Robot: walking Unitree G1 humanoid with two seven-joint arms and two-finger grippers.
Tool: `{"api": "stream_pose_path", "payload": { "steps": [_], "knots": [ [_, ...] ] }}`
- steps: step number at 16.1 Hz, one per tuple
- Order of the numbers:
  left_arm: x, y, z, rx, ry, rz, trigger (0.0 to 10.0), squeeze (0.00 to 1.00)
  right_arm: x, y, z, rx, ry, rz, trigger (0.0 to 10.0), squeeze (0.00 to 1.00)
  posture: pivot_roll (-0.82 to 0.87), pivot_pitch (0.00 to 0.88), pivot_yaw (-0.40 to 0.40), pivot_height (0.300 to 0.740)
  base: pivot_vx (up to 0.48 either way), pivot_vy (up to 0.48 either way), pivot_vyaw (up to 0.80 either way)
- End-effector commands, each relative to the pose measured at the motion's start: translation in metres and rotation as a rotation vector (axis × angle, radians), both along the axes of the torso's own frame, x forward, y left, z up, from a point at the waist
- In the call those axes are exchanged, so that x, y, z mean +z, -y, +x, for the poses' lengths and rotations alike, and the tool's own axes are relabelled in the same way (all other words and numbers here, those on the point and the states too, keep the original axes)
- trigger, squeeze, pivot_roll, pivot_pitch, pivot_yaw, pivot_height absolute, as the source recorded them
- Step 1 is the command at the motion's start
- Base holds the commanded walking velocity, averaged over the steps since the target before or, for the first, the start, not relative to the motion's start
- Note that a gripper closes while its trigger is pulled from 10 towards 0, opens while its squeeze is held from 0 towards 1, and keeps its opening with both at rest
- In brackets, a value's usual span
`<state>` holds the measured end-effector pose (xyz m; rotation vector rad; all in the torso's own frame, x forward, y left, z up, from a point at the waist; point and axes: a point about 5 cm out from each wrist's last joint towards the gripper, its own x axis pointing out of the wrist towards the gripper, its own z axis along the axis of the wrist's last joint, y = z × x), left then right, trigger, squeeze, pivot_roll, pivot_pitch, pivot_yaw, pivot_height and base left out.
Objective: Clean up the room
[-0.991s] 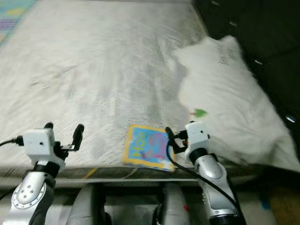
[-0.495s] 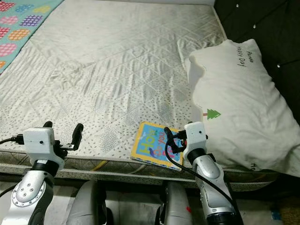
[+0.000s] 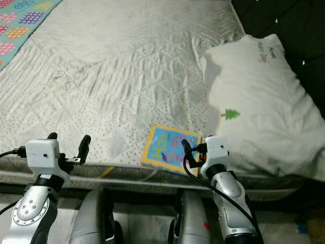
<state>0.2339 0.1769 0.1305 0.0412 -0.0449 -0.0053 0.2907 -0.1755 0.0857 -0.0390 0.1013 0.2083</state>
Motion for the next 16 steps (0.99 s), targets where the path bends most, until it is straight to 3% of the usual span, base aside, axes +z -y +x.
{"api": "stream_pose_path", "payload": {
  "steps": [1, 4, 10, 16],
  "knots": [
    [-0.002, -0.002, -0.003, -0.001, -0.018, 0.009, 10.0, 0.0, -0.008, 0.004, -0.003, -0.001, -0.036, -0.013, 10.0, 0.0, 0.03, 0.175, 0.004, 0.534, 0.0, 0.0, 0.0],
    [-0.004, 0.001, -0.005, -0.02, -0.026, 0.012, 10.0, 0.0, -0.01, 0.015, -0.005, 0.026, -0.074, -0.056, 10.0, 0.0, 0.03, 0.18, 0.004, 0.534, 0.0, 0.0, 0.0],
    [-0.004, 0.003, -0.004, -0.039, -0.029, 0.011, 10.0, 0.0, -0.013, 0.026, -0.024, 0.113, -0.116, -0.171, 10.0, 0.0, 0.02, 0.191, 0.008, 0.534, 0.0, 0.0, 0.0],
    [-0.003, 0.004, -0.003, -0.048, -0.024, 0.015, 10.0, 0.0, -0.004, 0.019, -0.02, 0.066, -0.05, -0.197, 10.0, 0.0, 0.02, 0.192, 0.009, 0.534, 0.0, 0.0, 0.0]
  ]
}}
